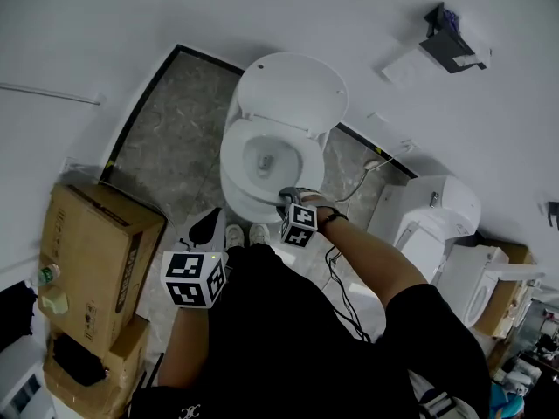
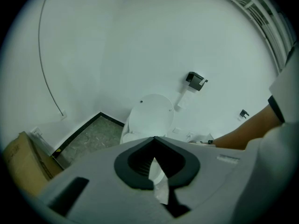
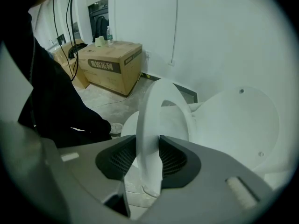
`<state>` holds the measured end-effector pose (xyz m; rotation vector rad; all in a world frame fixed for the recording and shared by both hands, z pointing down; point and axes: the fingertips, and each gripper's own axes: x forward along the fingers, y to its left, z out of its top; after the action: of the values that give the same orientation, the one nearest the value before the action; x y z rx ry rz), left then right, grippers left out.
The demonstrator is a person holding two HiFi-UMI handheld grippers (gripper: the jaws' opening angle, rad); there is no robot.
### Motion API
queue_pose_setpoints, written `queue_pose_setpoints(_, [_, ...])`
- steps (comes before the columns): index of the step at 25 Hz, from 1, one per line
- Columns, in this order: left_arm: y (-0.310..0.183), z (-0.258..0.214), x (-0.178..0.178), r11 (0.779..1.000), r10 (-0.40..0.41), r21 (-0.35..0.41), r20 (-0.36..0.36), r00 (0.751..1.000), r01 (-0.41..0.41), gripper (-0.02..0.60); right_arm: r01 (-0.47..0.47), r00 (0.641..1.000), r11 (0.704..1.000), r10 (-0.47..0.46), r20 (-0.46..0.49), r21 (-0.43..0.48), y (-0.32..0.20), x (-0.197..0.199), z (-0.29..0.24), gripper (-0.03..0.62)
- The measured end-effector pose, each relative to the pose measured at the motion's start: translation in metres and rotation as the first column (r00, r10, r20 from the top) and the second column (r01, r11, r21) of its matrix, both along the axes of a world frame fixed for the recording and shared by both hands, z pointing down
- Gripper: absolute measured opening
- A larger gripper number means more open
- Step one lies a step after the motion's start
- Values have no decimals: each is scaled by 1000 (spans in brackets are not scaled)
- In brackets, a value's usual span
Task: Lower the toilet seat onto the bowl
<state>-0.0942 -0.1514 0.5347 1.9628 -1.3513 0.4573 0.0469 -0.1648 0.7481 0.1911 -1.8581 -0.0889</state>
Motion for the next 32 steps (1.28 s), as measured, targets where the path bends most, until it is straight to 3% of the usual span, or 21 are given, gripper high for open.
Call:
queue_pose_setpoints(12, [10,50,-20,995,-66,-71,-10,998,65,8,29,996,985,-44,-82,-171,53,-14,90,207])
queue_pose_setpoints(21, [26,105,-21,986,-65,-154,-12,998,63,8,71,991,971,-95,-95,-227,75,-20,160,231])
queue_pose_setpoints(27, [40,140,-16,977,-56,-208,-22,998,50,8,62,992,970,-86,-93,-234,82,-25,198,239])
queue_pose_setpoints(32, [53,163,-10,967,-52,-251,-30,998,43,8,3,994,984,-23,-108,-179,82,-26,226,247])
